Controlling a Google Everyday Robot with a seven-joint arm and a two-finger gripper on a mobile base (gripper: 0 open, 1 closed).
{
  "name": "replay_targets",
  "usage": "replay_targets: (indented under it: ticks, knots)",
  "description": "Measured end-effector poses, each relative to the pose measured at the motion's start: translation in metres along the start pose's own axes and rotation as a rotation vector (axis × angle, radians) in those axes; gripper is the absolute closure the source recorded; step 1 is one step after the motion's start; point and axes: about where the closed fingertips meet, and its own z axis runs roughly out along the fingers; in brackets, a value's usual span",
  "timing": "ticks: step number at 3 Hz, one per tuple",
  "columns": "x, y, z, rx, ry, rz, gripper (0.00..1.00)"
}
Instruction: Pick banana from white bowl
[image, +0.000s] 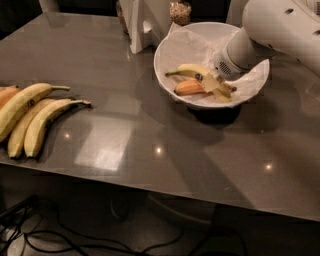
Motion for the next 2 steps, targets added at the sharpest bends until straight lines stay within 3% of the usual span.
replay_targets:
  ticks: [1,2]
  knots:
    - [-0.009,0.005,-0.006,-0.013,-0.022,-0.016,1.0]
    - [-0.024,0.016,-0.015,-0.042,-0.054,-0.045,1.0]
